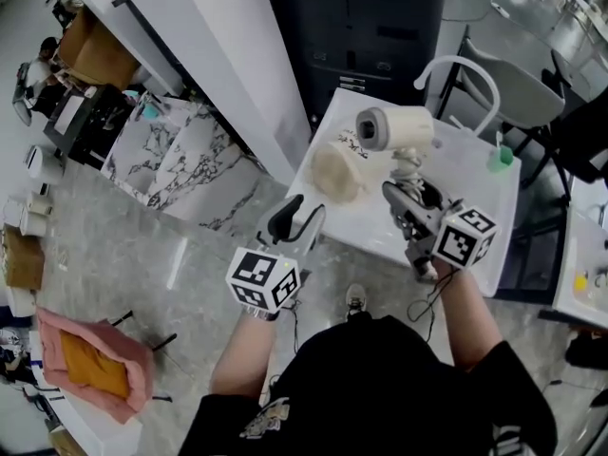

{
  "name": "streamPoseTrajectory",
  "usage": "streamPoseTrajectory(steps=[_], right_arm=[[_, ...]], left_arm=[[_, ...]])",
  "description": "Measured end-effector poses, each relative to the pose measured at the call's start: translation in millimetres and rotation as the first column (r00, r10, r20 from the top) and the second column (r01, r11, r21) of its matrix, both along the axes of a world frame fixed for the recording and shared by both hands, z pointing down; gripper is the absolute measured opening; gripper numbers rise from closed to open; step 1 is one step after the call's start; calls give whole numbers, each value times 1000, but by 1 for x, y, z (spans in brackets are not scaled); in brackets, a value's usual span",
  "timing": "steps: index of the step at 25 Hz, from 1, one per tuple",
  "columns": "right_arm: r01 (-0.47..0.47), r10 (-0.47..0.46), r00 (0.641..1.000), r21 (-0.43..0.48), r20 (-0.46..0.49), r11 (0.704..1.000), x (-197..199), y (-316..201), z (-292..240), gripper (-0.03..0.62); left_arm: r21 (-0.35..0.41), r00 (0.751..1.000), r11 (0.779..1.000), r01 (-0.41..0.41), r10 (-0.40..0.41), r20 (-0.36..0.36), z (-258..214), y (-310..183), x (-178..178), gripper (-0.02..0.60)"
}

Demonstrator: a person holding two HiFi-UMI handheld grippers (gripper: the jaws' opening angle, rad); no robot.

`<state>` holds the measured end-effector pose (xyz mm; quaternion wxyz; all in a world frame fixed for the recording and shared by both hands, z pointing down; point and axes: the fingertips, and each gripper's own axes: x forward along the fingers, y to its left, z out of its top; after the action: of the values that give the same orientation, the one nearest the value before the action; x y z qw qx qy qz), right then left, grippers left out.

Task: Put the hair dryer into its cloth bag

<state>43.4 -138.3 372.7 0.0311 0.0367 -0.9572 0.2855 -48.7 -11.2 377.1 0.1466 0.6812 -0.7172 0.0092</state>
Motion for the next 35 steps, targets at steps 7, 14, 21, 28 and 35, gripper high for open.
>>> streamPoseTrajectory(steps=[7, 14, 21, 28, 35], right_arm=[[6, -6, 1000, -7, 0, 1000, -18, -28, -2, 241], [-5, 6, 1000, -29, 4, 1000, -32, -44, 0, 241], [-30, 30, 1000, -25, 6, 999, -44, -51, 3, 241], [-106, 107, 994, -34, 9, 994, -68, -61, 2, 241], [-241, 237, 970, -86, -56, 967, -78, -75, 30, 241]], left_arm=[[-6, 1000, 1000, -12, 12, 8, -3, -34, -17, 161], [-38, 998, 999, -29, 31, 58, 3, -51, -34, 161], [-86, 990, 993, -75, 85, 112, 19, -68, -57, 161], [-152, 970, 969, -193, 212, 122, 47, -97, -85, 162], [-264, 910, 903, -338, 386, 153, 94, -129, -111, 164]])
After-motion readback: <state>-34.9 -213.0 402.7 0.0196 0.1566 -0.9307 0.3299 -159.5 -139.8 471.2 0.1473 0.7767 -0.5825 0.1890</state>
